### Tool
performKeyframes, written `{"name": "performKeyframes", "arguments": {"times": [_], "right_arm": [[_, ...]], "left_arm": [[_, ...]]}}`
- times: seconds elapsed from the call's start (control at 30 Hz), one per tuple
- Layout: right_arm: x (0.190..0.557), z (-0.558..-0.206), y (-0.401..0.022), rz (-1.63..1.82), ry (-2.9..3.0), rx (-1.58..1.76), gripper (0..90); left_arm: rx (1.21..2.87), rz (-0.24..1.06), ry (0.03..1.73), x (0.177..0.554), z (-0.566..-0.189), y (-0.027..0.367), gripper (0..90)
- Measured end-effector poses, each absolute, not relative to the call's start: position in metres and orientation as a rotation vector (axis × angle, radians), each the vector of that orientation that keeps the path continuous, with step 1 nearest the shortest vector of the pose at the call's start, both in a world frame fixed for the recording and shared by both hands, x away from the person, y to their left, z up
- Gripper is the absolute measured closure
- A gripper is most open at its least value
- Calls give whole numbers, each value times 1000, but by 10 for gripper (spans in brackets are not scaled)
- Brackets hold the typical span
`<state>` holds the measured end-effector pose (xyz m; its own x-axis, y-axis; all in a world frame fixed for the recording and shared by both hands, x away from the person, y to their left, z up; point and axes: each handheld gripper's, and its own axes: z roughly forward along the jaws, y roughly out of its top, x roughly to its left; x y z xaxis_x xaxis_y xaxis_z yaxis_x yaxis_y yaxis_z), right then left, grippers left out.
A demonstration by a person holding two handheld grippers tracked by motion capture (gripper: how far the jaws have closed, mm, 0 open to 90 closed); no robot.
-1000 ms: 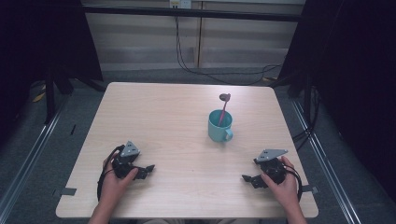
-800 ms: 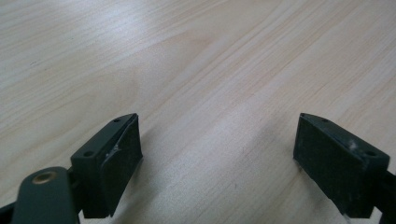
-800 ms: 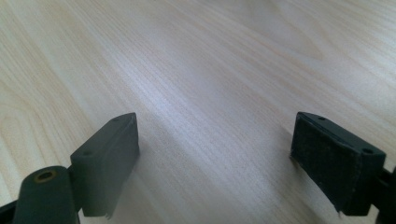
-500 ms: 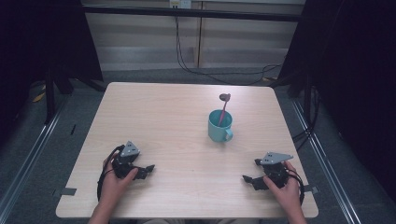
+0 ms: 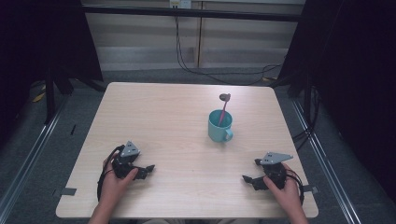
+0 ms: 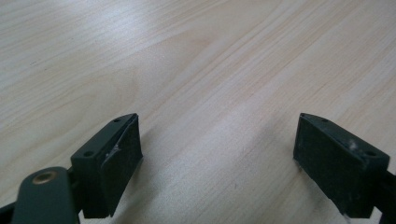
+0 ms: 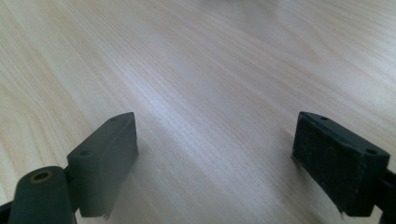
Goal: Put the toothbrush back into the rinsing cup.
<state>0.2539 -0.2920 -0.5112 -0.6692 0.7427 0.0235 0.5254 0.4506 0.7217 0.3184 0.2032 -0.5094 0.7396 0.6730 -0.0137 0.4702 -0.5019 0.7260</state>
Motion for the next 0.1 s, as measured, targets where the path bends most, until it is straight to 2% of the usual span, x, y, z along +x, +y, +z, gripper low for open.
{"name": "performKeyframes", "arguments": {"times": [0.1], "right_arm": [[254,-511,-292,1042,2409,1088,136]], "left_arm": [[2195,351,856,318,-509,203,148]]}}
